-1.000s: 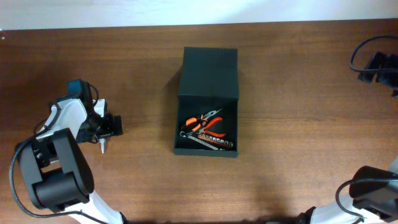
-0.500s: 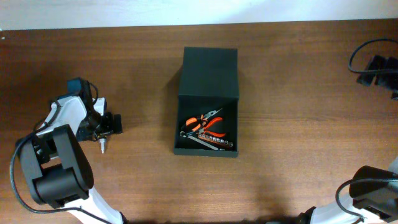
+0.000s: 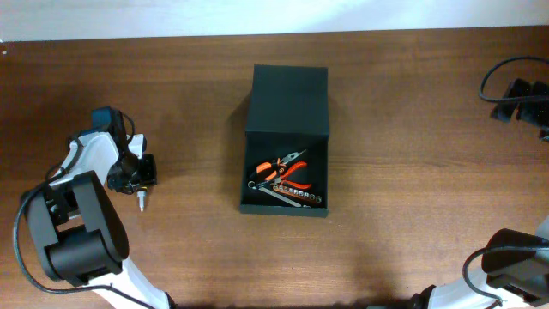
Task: Pack container
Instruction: 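Grasp the yellow-black screwdriver with the left gripper, then lower the screwdriver into the box and release it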
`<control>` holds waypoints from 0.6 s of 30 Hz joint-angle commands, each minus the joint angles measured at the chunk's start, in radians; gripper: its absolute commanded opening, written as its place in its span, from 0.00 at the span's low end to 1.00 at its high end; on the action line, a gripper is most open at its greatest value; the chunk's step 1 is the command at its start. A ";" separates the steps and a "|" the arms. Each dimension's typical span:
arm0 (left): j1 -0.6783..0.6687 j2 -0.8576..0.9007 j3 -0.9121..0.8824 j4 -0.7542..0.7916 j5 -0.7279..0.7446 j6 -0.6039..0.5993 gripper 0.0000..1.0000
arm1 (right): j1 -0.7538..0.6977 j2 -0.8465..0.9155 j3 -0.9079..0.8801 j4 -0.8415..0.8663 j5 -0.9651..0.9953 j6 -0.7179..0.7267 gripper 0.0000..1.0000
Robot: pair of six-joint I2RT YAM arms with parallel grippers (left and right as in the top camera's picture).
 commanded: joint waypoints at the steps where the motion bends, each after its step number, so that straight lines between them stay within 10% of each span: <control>1: 0.004 0.094 -0.051 0.002 0.012 0.004 0.37 | 0.005 -0.004 0.001 -0.004 0.009 -0.010 0.99; 18: -0.023 0.072 0.016 -0.063 0.013 0.004 0.02 | 0.005 -0.004 0.001 -0.003 0.009 -0.009 0.99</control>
